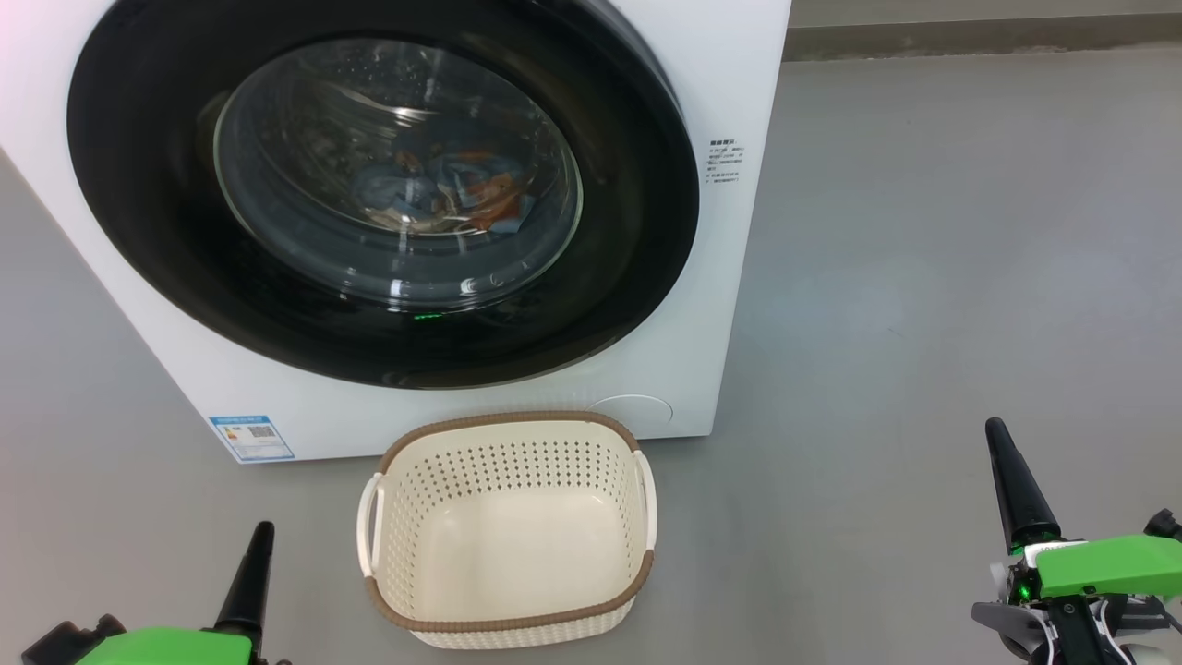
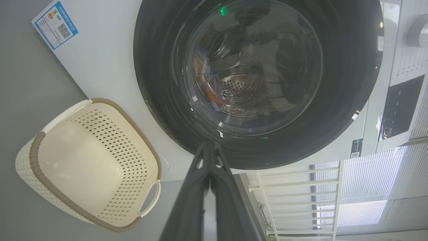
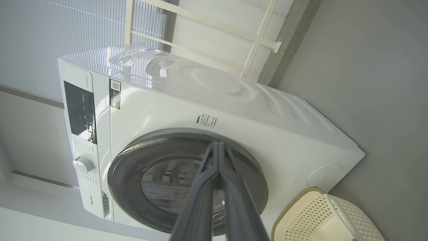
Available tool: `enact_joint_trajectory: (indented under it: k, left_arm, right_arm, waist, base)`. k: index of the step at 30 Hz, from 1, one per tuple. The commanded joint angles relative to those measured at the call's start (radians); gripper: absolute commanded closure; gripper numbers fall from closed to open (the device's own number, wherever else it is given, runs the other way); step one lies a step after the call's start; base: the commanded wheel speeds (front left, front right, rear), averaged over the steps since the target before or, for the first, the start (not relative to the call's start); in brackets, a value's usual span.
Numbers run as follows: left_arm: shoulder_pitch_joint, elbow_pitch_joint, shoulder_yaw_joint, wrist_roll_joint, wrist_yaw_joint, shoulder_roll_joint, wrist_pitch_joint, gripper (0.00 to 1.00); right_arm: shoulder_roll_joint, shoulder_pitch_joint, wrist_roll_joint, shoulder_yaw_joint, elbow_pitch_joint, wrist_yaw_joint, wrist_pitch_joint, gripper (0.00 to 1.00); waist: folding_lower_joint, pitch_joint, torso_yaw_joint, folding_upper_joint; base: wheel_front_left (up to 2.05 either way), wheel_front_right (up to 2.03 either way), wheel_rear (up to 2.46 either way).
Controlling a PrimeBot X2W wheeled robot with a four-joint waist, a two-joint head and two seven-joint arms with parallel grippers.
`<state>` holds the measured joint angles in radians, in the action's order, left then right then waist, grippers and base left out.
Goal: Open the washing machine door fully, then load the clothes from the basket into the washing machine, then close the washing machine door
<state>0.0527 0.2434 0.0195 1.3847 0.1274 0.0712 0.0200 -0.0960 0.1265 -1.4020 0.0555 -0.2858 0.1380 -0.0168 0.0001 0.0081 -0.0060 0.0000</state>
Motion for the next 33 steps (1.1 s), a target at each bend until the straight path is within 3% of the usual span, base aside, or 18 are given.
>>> enact_joint_trajectory:
  k: [1,24,33]
  left_arm:
    - [0.051,-0.017,0.036,0.027,-0.001,0.009,0.011,1.00]
    - [0.060,0.002,0.070,0.244,-0.001,-0.002,0.074,1.00]
    - [0.061,0.002,0.071,0.244,-0.001,-0.003,0.074,1.00]
  right_arm:
    - [-0.001,-0.003,-0.027,-0.014,0.032,-0.006,-0.010,1.00]
    - [0.022,-0.012,-0.233,0.027,0.035,-0.007,-0.072,1.00]
    - [0.023,-0.012,-0.232,0.028,0.035,-0.007,-0.072,1.00]
  waist:
    - [0.0000,0.000,0.000,0.0000]
    - [0.0000,-0.008,0.006,0.0000]
    - [0.0000,-0.008,0.006,0.0000]
  base:
    - [0.00,0.00,0.00]
    - [0.00,0.00,0.00]
    - [0.00,0.00,0.00]
